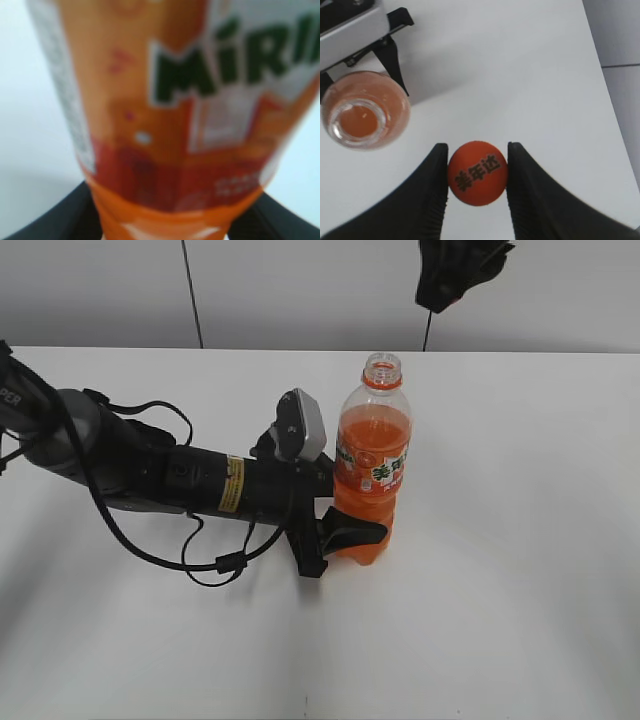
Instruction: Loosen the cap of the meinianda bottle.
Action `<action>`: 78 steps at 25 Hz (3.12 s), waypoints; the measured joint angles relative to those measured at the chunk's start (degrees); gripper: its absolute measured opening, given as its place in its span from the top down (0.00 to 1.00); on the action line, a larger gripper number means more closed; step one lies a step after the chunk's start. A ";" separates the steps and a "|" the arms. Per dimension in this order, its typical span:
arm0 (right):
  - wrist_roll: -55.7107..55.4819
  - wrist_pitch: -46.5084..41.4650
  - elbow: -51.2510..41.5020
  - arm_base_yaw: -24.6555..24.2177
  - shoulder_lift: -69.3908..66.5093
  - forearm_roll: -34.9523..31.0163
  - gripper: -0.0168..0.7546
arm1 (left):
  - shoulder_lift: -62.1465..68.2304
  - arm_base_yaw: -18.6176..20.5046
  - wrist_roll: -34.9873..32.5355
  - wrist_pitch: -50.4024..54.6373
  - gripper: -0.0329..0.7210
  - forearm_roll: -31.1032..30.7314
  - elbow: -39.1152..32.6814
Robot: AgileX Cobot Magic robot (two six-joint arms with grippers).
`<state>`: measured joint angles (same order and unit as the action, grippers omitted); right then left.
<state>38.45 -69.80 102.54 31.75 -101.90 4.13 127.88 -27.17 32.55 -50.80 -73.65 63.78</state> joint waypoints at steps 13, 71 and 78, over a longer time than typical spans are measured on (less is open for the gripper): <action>-7.25 0.81 -7.01 -25.61 0.79 -9.40 0.63 | 0.00 0.00 0.00 -0.03 0.42 0.00 0.00; -21.79 54.48 -46.97 -30.41 -3.64 -11.49 0.26 | 0.27 1.55 8.53 1.17 0.19 -2.73 -0.06; -21.79 54.49 -46.97 -30.41 -1.70 -11.69 0.26 | 0.27 5.37 10.98 0.25 0.19 -7.99 -0.06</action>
<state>16.65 -15.30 55.56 1.33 -103.61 -7.56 128.15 -21.80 43.52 -50.54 -81.64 63.72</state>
